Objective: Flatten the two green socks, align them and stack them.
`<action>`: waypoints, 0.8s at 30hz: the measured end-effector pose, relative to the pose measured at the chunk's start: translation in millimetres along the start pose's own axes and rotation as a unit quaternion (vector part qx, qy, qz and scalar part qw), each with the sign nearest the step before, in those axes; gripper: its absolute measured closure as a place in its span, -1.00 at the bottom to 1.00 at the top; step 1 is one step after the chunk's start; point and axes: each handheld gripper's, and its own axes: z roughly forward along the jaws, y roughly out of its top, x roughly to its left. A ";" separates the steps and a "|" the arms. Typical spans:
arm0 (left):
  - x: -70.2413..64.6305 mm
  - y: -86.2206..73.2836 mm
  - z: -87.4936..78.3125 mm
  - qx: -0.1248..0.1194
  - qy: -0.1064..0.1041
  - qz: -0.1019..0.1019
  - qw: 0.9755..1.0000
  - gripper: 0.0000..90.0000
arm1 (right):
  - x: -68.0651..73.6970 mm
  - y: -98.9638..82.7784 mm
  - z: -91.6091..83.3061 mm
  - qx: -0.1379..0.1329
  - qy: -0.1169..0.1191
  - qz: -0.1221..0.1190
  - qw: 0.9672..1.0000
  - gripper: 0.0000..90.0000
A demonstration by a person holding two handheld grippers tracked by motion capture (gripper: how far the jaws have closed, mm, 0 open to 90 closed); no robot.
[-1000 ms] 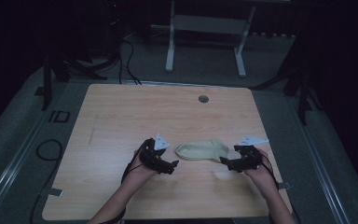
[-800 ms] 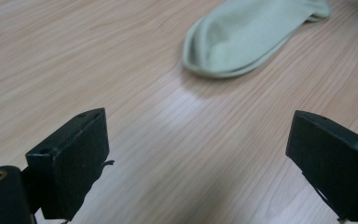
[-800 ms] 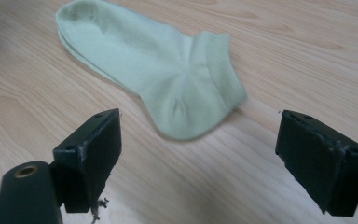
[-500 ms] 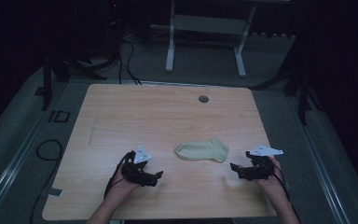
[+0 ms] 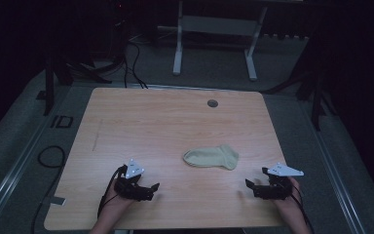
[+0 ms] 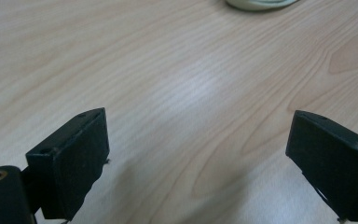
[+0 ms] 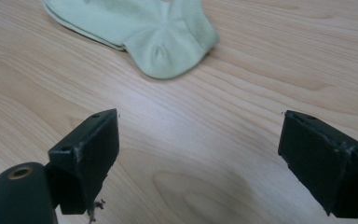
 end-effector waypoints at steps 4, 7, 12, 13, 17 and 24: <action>-0.8 -6.3 -6.5 0.000 0.010 0.003 1.000 -0.87 | -0.6 -8.7 -3.7 0.004 -0.017 -0.006 1.000 -0.73; -2.2 -12.4 -12.1 -0.001 0.017 0.002 1.000 -0.87 | -1.9 -12.3 -7.4 -0.002 -0.019 0.006 1.000 -0.73; -0.6 -20.7 -20.6 -0.006 0.030 0.002 1.000 -0.87 | -4.1 -16.2 -13.8 -0.025 -0.020 0.021 0.999 -0.72; -0.1 -22.6 -22.3 -0.009 0.032 0.003 0.999 -0.87 | -4.5 -17.1 -14.8 -0.027 -0.022 0.022 0.999 -0.72; 2.3 -28.0 -26.0 -0.005 0.034 0.000 0.999 -0.87 | -7.3 -19.8 -16.7 -0.022 -0.030 0.016 0.999 -0.72; 5.3 -35.5 -25.9 0.002 0.039 -0.007 0.999 -0.87 | -11.5 -21.7 -18.3 -0.025 -0.036 0.018 0.999 -0.71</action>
